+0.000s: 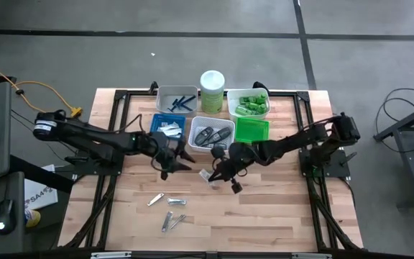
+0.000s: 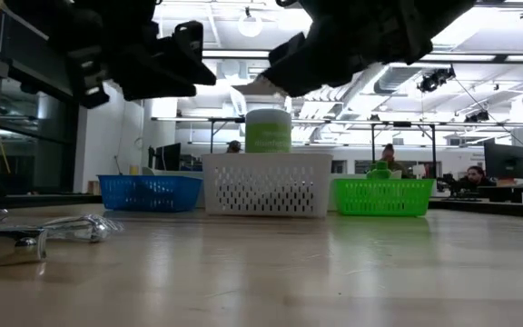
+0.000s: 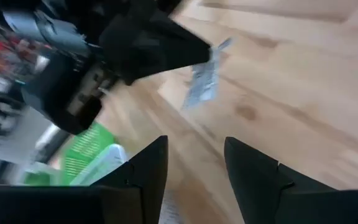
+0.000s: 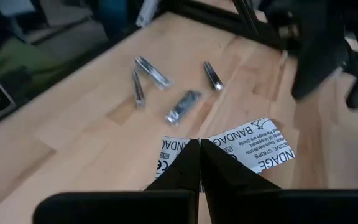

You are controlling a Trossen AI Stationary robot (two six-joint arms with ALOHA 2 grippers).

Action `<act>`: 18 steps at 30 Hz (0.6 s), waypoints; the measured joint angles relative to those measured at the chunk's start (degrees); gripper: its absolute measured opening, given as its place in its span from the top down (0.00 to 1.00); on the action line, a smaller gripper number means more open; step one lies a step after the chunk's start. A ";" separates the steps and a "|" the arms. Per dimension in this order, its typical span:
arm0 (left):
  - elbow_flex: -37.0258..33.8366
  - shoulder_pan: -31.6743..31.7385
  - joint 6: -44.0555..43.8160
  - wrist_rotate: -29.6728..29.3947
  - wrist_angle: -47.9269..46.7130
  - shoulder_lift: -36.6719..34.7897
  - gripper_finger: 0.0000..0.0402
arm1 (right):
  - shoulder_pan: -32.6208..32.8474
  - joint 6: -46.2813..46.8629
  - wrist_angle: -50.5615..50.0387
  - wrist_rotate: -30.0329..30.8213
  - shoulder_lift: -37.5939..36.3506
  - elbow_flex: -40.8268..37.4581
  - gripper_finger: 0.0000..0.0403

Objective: Pick & Place Travel size toiletries
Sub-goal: Put the white bandage into the blue bin

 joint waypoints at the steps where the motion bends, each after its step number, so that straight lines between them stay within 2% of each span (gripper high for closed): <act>1: 0.00 -0.56 1.03 -1.26 1.39 0.61 0.61 | -0.45 0.00 0.50 -1.36 0.00 0.02 0.99; 4: 0.02 -2.01 3.50 -3.80 3.90 1.99 0.61 | -1.54 -0.01 1.42 -3.76 -0.02 0.02 0.99; 11: 0.04 -4.57 8.58 -6.12 6.33 3.39 0.61 | -3.58 -0.04 2.63 -4.55 0.00 0.07 0.99; 18: 0.01 -5.39 10.07 -8.65 8.71 4.24 0.61 | -4.34 -0.04 6.26 -5.36 0.37 0.11 0.99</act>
